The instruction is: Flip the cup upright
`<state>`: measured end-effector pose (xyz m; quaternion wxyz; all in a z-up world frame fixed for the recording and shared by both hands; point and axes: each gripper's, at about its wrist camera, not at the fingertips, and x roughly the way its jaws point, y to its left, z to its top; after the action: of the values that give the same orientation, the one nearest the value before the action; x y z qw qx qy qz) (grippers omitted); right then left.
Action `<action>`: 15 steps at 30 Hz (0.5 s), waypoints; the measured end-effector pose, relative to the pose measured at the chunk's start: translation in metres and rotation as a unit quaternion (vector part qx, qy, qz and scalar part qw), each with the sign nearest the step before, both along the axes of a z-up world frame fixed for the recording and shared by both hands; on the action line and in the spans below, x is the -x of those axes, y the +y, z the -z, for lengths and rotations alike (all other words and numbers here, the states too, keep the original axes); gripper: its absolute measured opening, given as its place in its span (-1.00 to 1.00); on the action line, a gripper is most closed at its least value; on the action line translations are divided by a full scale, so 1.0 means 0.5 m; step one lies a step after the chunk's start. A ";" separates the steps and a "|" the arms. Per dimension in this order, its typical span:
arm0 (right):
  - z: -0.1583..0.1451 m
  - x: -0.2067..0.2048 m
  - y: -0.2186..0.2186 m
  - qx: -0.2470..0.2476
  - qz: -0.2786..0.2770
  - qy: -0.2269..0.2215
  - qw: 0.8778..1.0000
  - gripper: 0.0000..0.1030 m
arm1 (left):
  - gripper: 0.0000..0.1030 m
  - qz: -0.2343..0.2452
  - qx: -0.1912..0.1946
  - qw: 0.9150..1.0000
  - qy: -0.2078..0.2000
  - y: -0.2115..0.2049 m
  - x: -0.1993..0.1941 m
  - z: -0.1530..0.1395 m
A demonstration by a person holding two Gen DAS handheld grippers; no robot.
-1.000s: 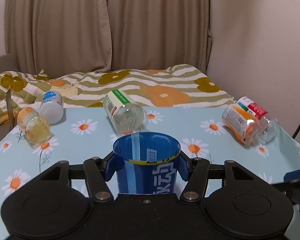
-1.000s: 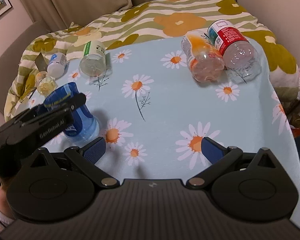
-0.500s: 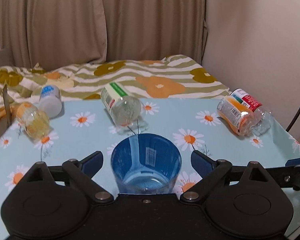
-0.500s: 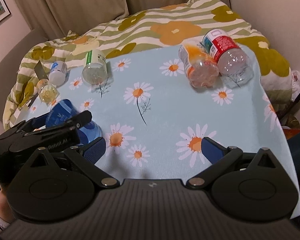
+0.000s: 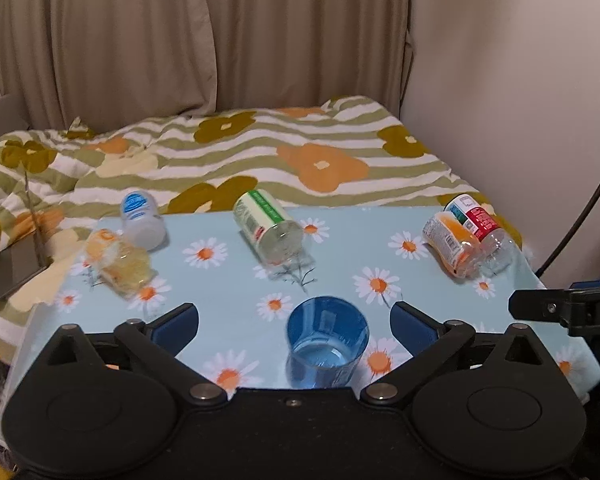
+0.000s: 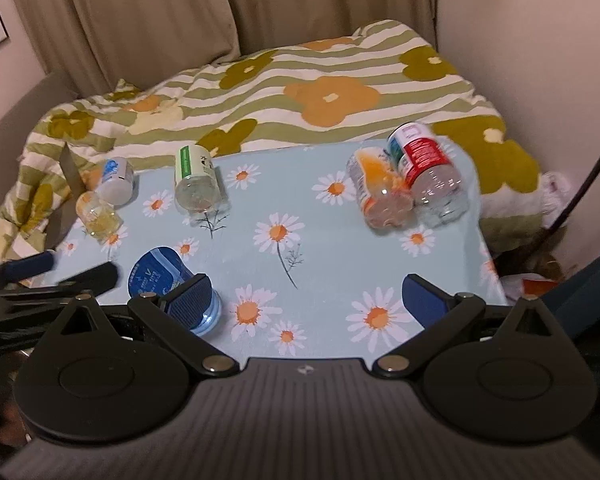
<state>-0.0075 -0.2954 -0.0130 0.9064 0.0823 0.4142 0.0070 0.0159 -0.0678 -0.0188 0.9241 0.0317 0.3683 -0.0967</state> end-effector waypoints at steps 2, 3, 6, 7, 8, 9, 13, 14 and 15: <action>-0.014 0.009 0.010 0.013 0.003 0.000 1.000 1.00 | 1.00 -0.002 0.002 1.000 0.019 0.017 0.007 -0.017; -0.019 0.014 0.014 0.019 0.004 0.001 1.000 1.00 | 1.00 -0.006 0.001 1.000 0.029 0.025 0.011 -0.022; -0.028 0.027 0.028 0.038 0.004 0.004 0.999 1.00 | 1.00 -0.016 -0.002 0.999 0.049 0.049 0.025 -0.033; -0.029 0.031 0.033 0.044 0.005 0.005 0.999 1.00 | 1.00 -0.019 -0.003 0.998 0.052 0.056 0.030 -0.035; -0.030 0.036 0.037 0.049 0.005 0.005 0.999 1.00 | 1.00 -0.022 -0.005 0.998 0.054 0.061 0.036 -0.036; -0.030 0.041 0.042 0.052 0.006 0.006 0.999 1.00 | 1.00 -0.023 -0.006 0.998 0.053 0.067 0.041 -0.037; -0.018 0.057 0.059 0.063 0.013 0.020 0.998 1.00 | 1.00 -0.029 -0.010 0.998 0.048 0.088 0.060 -0.038; -0.014 0.060 0.062 0.062 0.013 0.025 0.998 1.00 | 1.00 -0.031 -0.009 0.998 0.047 0.092 0.062 -0.038; -0.010 0.063 0.065 0.061 0.014 0.029 0.998 1.00 | 1.00 -0.033 -0.007 0.998 0.045 0.097 0.064 -0.039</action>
<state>-0.0391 -0.2631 -0.0079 0.8972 0.0324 0.4392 -0.0331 -0.0163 -0.0193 0.0006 0.9089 0.0216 0.4113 -0.0650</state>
